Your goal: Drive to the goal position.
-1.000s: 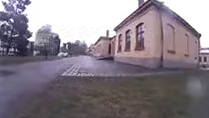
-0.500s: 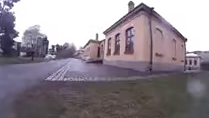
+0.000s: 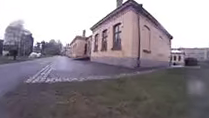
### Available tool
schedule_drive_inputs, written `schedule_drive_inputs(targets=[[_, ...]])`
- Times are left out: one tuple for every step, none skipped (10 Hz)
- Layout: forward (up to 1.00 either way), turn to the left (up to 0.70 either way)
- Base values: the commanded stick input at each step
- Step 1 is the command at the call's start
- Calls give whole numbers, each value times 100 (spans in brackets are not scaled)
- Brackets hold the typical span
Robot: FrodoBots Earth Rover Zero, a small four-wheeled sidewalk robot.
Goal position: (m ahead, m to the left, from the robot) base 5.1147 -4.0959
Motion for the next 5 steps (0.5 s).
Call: schedule_drive_inputs(targets=[[70,0],[70,0],[70,0],[70,0],[70,0]])
